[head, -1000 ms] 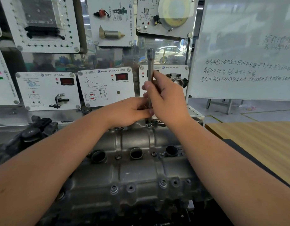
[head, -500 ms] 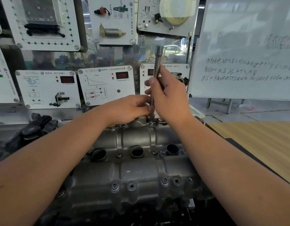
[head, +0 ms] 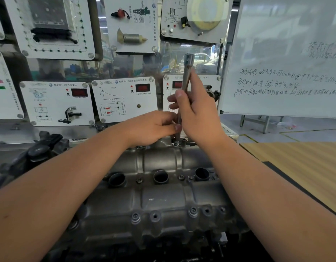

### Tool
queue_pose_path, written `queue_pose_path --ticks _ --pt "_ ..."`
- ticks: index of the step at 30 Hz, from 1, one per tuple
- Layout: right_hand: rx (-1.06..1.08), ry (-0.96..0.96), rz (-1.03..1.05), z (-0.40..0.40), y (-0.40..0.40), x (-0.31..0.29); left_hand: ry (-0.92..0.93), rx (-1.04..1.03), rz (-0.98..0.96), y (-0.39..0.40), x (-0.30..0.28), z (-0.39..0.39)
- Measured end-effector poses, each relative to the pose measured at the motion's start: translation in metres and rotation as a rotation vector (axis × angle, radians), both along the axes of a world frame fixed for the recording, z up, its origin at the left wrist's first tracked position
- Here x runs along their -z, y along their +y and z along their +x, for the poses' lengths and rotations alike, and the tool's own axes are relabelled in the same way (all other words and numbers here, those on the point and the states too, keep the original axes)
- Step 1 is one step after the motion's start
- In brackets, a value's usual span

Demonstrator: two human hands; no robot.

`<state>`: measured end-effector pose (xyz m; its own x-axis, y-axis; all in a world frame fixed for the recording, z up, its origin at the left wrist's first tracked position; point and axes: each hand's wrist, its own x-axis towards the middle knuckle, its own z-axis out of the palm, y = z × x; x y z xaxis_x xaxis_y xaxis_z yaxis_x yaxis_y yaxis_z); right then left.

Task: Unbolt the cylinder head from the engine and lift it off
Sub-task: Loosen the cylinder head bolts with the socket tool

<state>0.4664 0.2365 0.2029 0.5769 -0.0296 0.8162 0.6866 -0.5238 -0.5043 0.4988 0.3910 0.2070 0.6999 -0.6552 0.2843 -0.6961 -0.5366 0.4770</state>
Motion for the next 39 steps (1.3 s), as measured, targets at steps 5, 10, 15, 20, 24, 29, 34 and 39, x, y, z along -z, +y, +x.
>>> queue_pose_path --ticks 5,10,15,20,24,29,34,39 --pt "0.022 -0.099 -0.015 -0.0007 0.0018 0.0022 -0.028 -0.027 0.020 -0.0033 -0.0019 0.0018" --pt "0.035 -0.111 -0.028 0.0005 0.0002 0.0013 -0.003 -0.016 -0.018 -0.0030 0.0011 0.0026" --pt "0.019 -0.066 0.007 -0.0012 0.0020 0.0022 -0.004 -0.036 -0.006 -0.0016 -0.0002 -0.0004" --pt "0.045 -0.143 -0.032 -0.0014 0.0018 0.0005 -0.014 -0.025 -0.008 -0.0036 0.0001 0.0006" --pt "0.041 -0.074 -0.031 0.0004 0.0003 -0.0001 0.013 -0.022 -0.041 -0.0009 0.0010 0.0006" --pt "0.027 -0.105 -0.010 0.0010 0.0026 0.0019 -0.013 -0.033 -0.004 -0.0035 -0.0014 0.0011" --pt "0.052 -0.165 -0.012 0.0034 0.0008 0.0010 0.000 -0.022 -0.024 -0.0027 -0.0002 0.0008" --pt "0.039 -0.081 -0.002 0.0019 0.0012 0.0015 0.003 -0.024 -0.036 -0.0009 0.0013 0.0013"
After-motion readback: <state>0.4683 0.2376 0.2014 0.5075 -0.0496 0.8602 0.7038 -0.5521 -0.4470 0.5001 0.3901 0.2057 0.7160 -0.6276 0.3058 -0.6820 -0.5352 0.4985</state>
